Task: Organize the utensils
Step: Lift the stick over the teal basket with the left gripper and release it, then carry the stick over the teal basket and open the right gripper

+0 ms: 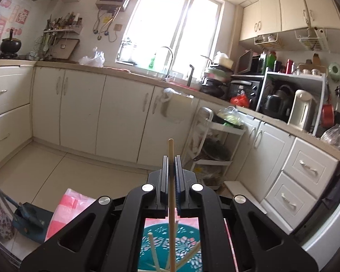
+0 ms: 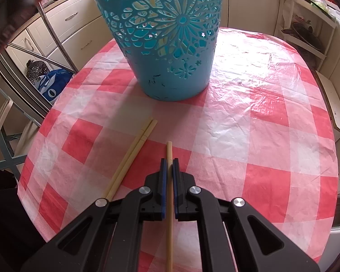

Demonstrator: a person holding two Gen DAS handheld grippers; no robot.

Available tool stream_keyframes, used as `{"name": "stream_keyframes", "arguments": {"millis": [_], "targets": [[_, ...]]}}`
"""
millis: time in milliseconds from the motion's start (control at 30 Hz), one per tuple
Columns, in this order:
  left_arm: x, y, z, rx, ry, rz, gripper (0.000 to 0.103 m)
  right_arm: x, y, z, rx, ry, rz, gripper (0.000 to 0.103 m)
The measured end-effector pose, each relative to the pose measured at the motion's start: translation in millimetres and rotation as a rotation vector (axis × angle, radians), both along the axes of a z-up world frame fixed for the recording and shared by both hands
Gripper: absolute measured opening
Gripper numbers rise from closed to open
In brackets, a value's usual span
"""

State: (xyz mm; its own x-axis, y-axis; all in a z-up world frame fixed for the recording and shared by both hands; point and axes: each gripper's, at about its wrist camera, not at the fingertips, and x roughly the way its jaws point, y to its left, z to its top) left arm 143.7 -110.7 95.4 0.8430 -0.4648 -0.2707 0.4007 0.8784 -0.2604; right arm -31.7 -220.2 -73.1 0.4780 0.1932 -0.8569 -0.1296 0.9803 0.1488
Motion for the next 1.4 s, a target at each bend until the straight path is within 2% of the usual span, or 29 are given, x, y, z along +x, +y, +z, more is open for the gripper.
{"name": "stream_keyframes", "arguments": {"millis": [133,233,500,700,967,1133,1167,1200,1233,1267,1300,1333,1400], "targets": [[4,5,-24,-0.003,0.032,0.028,0.005,0,0,0,0.001,0.0,0.0,0.006],[3,10,-30,-0.018,0.043,0.033,0.005,-1,0,-1,0.002,-0.001,-0.001,0.006],[-3,20,-2,-0.086,-0.012,0.021,0.005,-1,0,-1,0.001,-0.002,-0.001,0.006],[0,13,-1,-0.077,-0.011,0.021,0.005,0,0,-1,0.003,-0.001,0.001,0.006],[-3,5,-25,0.0,0.027,0.001,0.005,0,1,-1,0.004,0.0,0.002,0.006],[-12,-9,-40,0.136,0.081,-0.05,0.006,0,0,-1,0.009,0.0,0.002,0.006],[-14,-10,-43,0.159,0.093,-0.058,0.008,0,0,-1,0.011,0.0,0.002,0.006],[-18,-11,-46,0.18,0.107,-0.066,0.016,0,-1,-1,0.014,0.0,0.002,0.006],[-23,-9,-49,0.2,0.12,-0.064,0.029,0,-2,-1,0.023,0.002,-0.001,0.006],[-29,-5,-51,0.212,0.129,-0.051,0.038,0,-4,-1,0.032,0.004,-0.002,0.006],[-34,-1,-52,0.217,0.135,-0.038,0.054,-1,-6,-1,0.045,0.007,-0.004,0.006],[-42,8,-52,0.214,0.14,-0.018,0.061,-1,-8,-2,0.052,0.009,-0.005,0.006],[-56,22,-53,0.204,0.153,0.007,0.069,-3,-13,-2,0.08,0.015,-0.01,0.006]]}}
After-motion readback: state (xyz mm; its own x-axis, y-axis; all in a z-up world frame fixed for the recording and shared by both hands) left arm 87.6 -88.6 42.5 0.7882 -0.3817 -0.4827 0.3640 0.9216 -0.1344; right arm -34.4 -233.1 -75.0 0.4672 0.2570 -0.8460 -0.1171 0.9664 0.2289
